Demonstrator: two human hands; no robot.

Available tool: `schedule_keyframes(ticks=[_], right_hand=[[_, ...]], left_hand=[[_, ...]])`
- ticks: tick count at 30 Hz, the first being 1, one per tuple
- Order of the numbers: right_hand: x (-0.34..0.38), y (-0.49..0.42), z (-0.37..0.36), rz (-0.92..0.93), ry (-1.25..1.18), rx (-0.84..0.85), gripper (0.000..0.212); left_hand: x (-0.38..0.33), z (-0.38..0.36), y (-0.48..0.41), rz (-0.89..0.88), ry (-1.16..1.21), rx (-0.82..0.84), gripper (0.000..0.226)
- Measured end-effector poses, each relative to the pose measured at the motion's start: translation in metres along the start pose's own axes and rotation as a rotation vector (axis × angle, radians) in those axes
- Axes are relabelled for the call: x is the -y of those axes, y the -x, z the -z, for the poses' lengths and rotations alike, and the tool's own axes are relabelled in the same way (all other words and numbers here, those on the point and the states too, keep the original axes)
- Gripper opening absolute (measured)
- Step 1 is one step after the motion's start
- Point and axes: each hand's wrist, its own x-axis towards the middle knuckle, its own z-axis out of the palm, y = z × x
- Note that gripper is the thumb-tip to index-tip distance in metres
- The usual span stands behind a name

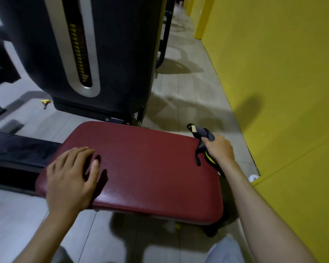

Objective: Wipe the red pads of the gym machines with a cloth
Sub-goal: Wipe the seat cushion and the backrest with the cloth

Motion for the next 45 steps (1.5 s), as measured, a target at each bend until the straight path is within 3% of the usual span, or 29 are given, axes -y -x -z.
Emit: schedule_keyframes(ticks=[3,10,16,21,24,33,37,39,42,45], right_hand=[[0.026,-0.012,-0.003,0.112,0.082,0.071,0.023],[0.172,0.016,-0.087,0.459,0.28,0.11,0.035],[0.143,0.0,-0.063,0.427,0.256,0.241,0.024],[0.106,-0.007,-0.055,0.337,0.307,0.077,0.033],[0.129,-0.005,-0.075,0.361,0.328,0.034,0.033],[0.309,0.032,-0.186,0.707,0.298,0.219,0.035],[0.344,0.046,-0.198,0.988,0.228,0.507,0.025],[0.353,0.055,-0.199,1.104,0.308,0.591,0.025],[0.359,0.059,-0.209,1.005,0.339,0.543,0.035],[0.359,0.066,-0.213,0.877,0.347,0.446,0.04]], left_hand=[[-0.001,-0.001,0.001,-0.011,-0.031,0.021,0.042],[0.008,-0.003,0.0,-0.005,-0.071,0.013,0.041],[0.01,-0.001,0.003,0.027,-0.015,-0.003,0.04],[0.01,-0.002,0.003,0.001,0.001,-0.02,0.039],[0.007,-0.002,0.004,-0.007,0.025,-0.052,0.038],[0.009,-0.004,0.005,0.007,0.108,-0.092,0.057],[0.01,-0.005,0.006,0.015,0.127,-0.089,0.059],[0.011,-0.005,0.006,0.01,0.132,-0.061,0.06],[0.013,0.002,0.002,0.01,0.184,0.003,0.06],[0.017,0.023,-0.001,0.02,0.39,0.04,0.052]])
